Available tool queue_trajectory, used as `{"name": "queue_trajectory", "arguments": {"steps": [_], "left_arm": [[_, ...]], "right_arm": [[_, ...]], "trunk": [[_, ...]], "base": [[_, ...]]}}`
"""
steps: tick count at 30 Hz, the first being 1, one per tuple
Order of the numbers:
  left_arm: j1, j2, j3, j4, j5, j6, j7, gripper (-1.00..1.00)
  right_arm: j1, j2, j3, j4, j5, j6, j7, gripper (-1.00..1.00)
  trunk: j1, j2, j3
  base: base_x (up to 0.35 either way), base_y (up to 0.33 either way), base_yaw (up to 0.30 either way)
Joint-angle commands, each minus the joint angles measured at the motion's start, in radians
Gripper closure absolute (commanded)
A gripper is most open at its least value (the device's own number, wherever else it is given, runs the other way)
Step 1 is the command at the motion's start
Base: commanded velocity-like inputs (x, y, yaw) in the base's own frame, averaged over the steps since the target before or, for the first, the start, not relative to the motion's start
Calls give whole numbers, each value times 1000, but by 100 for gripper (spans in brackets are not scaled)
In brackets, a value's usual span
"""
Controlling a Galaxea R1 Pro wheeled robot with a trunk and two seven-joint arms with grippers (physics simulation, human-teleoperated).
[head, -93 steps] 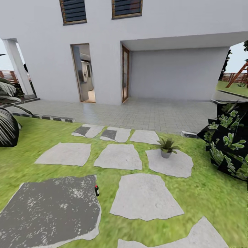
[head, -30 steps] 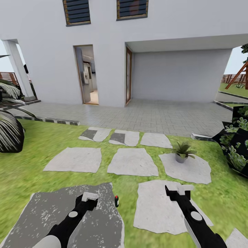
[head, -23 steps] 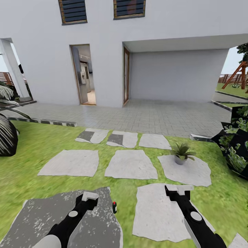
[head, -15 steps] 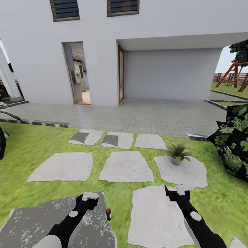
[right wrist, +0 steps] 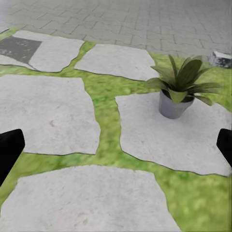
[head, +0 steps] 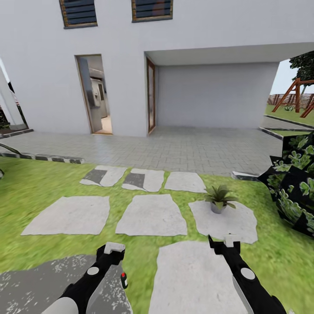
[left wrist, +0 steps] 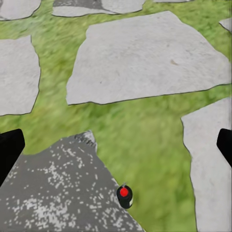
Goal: Pick up the pesticide atomizer in the garden and spray insectifuge to fully cover both potted plants in the garden.
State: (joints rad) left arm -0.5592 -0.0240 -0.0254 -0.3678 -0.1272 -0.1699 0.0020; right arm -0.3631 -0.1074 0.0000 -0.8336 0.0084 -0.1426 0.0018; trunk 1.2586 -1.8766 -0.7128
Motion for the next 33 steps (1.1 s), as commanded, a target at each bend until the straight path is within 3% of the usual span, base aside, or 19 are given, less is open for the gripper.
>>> {"name": "queue_trajectory", "arguments": {"steps": [1,9,19,30,33], "left_arm": [[-1,0,2,1,-10,-4,0,-100],[-1,1,4,1,-10,-5,0,-100],[-1,1,3,0,-12,-5,6,-100],[-1,3,1,-5,-11,-5,7,-100],[-1,3,4,-3,-11,-5,7,-100]], "right_arm": [[0,0,0,1,1,-3,0,-100],[0,0,0,1,1,-3,0,-100],[0,0,0,1,1,-3,0,-100],[0,0,0,0,1,-3,0,-100],[0,0,0,-1,1,-3,0,-100]], "trunk": [[0,0,-1],[0,0,-1],[0,0,-1],[8,-14,-18],[19,-35,-32]], "base": [[233,-240,0],[222,-160,0],[23,-13,0],[0,0,0],[0,0,0]]}}
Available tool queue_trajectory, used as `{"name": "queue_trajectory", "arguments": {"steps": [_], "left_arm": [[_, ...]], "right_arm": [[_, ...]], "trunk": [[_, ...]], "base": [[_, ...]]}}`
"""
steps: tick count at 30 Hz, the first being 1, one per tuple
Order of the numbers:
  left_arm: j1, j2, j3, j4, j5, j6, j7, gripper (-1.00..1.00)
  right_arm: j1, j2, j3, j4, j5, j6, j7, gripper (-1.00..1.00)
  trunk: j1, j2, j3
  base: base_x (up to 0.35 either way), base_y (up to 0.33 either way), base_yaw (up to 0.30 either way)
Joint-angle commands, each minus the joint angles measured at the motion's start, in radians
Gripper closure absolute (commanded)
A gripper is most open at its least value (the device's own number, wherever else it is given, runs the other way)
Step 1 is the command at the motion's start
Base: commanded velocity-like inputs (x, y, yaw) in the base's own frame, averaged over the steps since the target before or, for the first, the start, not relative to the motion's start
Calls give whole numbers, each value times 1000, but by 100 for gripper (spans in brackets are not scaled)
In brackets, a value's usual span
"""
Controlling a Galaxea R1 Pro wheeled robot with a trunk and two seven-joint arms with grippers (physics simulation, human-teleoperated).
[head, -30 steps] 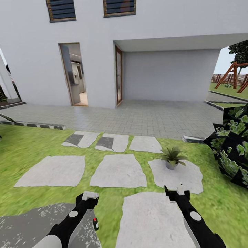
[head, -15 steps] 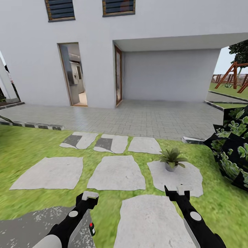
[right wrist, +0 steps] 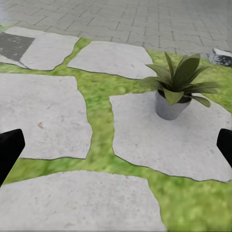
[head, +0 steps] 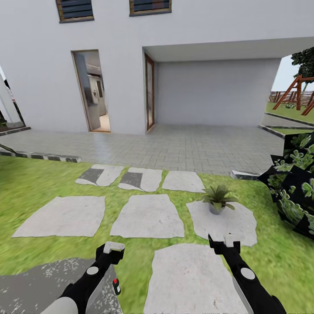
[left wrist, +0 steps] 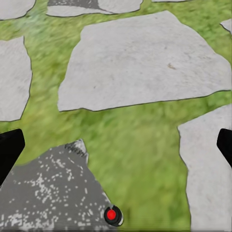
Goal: Pick up the pesticide atomizer in the garden and spray insectifuge to fully cover both potted plants in the garden.
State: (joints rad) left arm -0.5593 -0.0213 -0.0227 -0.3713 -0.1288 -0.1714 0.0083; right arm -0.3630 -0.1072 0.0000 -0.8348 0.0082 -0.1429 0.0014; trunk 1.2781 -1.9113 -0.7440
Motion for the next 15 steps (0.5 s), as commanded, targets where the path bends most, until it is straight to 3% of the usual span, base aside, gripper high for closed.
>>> {"name": "queue_trajectory", "arguments": {"steps": [1,15], "left_arm": [[-1,0,2,2,-9,-3,1,-100],[-1,2,2,5,-8,-3,1,-100]], "right_arm": [[-1,0,0,0,1,-3,0,-100],[-1,0,0,0,0,-3,0,-100]], "trunk": [[4,-8,-6],[57,-106,-72]], "base": [[0,0,0],[0,0,0]]}}
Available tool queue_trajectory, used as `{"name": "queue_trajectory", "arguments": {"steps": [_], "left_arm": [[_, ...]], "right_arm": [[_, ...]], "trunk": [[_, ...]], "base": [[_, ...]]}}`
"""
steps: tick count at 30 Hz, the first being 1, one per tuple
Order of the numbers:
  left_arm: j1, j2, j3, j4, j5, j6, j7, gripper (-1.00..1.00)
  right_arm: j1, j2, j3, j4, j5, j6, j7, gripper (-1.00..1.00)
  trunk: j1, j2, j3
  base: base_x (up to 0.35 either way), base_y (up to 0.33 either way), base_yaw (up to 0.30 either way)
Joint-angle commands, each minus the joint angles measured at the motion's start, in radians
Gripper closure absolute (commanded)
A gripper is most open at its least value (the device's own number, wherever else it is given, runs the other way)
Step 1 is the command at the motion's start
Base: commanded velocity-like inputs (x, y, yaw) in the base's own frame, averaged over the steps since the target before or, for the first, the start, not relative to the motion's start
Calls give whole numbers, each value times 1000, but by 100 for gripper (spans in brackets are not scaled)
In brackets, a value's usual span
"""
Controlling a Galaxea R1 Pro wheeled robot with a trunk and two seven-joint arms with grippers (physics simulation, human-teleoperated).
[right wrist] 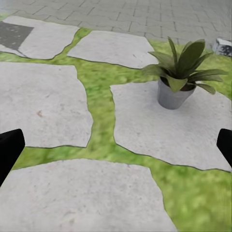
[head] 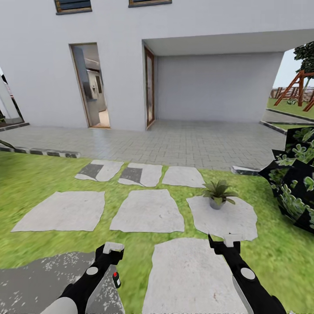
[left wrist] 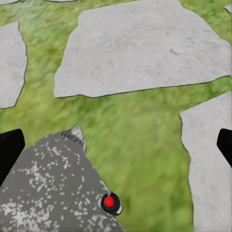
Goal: Pick up the pesticide atomizer in the garden and spray insectifuge to fully cover both potted plants in the garden.
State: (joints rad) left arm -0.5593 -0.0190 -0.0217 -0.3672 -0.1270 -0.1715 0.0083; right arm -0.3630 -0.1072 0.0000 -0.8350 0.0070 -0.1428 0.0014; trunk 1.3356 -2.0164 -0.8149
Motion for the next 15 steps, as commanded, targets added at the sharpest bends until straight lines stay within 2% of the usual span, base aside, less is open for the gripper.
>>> {"name": "queue_trajectory", "arguments": {"steps": [1,15], "left_arm": [[-1,0,1,1,-10,-3,1,-100],[-1,1,-1,1,-10,-4,1,-100]], "right_arm": [[-1,0,0,0,1,-3,0,-100],[-1,0,0,0,1,-3,0,-100]], "trunk": [[4,-8,-6],[57,-106,-72]], "base": [[0,0,0],[0,0,0]]}}
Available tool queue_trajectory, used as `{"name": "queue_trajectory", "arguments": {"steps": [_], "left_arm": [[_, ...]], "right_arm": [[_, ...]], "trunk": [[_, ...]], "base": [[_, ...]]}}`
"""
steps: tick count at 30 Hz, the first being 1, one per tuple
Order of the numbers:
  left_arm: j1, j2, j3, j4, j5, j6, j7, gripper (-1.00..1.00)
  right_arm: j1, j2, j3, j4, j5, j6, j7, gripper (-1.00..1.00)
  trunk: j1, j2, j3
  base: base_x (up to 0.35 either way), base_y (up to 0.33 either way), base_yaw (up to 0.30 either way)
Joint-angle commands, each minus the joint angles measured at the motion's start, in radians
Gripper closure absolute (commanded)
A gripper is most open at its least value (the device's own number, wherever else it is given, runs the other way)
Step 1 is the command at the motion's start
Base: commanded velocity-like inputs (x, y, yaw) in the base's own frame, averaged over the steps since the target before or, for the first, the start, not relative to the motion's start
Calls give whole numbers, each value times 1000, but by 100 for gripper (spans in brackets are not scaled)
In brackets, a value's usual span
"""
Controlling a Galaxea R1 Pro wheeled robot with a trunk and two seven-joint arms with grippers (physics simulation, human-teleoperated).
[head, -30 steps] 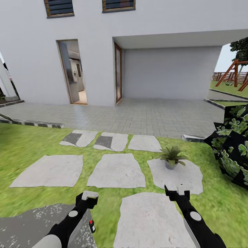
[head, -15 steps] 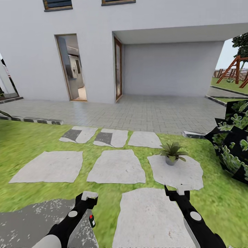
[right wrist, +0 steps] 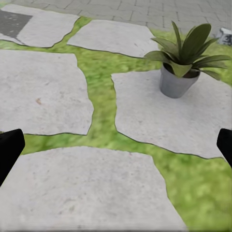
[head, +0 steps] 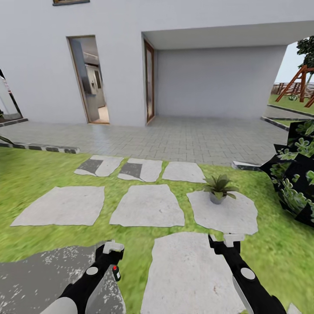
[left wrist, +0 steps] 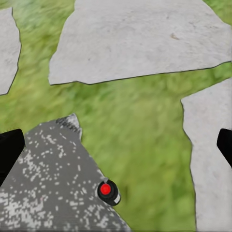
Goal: Pick up the pesticide atomizer in the garden and spray insectifuge to fully cover both potted plants in the garden.
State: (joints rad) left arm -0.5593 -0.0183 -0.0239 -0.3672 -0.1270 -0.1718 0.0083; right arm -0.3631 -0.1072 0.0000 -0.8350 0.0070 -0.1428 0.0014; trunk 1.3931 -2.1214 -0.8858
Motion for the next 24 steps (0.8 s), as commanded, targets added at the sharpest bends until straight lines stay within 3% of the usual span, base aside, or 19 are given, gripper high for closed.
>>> {"name": "queue_trajectory", "arguments": {"steps": [1,18,24], "left_arm": [[-1,0,1,1,-10,-3,1,-100],[0,0,0,1,-11,-7,1,-100],[5,3,1,3,-10,-75,1,-100]], "right_arm": [[-1,0,0,0,1,-3,0,-100],[-1,0,0,-1,1,-3,0,-100],[-1,0,0,-1,1,-3,0,-100]], "trunk": [[4,-8,-6],[69,-127,-86],[92,-169,-114]], "base": [[0,0,0],[0,0,0],[0,0,0]]}}
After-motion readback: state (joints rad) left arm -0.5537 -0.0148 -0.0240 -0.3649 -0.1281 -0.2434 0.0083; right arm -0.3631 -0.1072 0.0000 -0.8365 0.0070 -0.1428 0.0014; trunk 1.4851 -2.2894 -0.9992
